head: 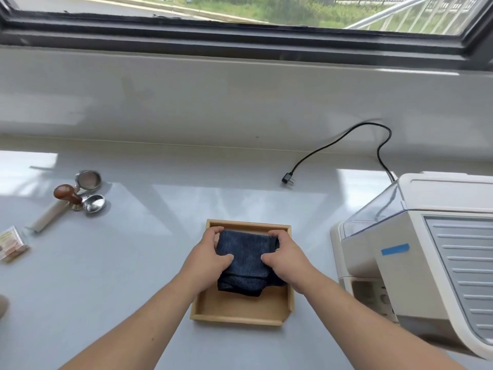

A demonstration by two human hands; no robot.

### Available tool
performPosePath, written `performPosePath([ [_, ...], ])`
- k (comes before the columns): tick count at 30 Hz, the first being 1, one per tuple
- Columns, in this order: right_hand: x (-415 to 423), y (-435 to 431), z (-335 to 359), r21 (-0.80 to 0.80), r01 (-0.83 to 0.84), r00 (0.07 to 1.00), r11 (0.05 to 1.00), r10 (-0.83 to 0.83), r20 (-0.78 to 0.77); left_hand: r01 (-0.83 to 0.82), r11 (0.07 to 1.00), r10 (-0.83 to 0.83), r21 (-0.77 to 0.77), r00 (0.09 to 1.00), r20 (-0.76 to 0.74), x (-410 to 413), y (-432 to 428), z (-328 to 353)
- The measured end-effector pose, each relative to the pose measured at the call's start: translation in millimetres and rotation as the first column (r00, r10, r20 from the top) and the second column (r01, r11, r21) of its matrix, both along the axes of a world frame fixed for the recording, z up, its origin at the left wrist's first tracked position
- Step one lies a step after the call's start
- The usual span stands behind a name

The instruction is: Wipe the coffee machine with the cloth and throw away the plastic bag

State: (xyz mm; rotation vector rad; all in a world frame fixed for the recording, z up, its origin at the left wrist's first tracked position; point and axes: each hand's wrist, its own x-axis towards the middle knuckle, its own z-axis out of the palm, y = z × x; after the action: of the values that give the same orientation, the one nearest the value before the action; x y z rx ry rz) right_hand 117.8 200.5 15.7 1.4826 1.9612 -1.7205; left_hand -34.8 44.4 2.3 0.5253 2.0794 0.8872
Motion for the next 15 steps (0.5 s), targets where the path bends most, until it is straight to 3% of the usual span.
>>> performPosePath([
  [15, 5, -2, -18, 0.123, -0.096, 0.995, 0.988, 0.090, 0.051, 0.034, 0.995, -0.046, -0.094, 0.991, -0.127, 6, -4, -13],
])
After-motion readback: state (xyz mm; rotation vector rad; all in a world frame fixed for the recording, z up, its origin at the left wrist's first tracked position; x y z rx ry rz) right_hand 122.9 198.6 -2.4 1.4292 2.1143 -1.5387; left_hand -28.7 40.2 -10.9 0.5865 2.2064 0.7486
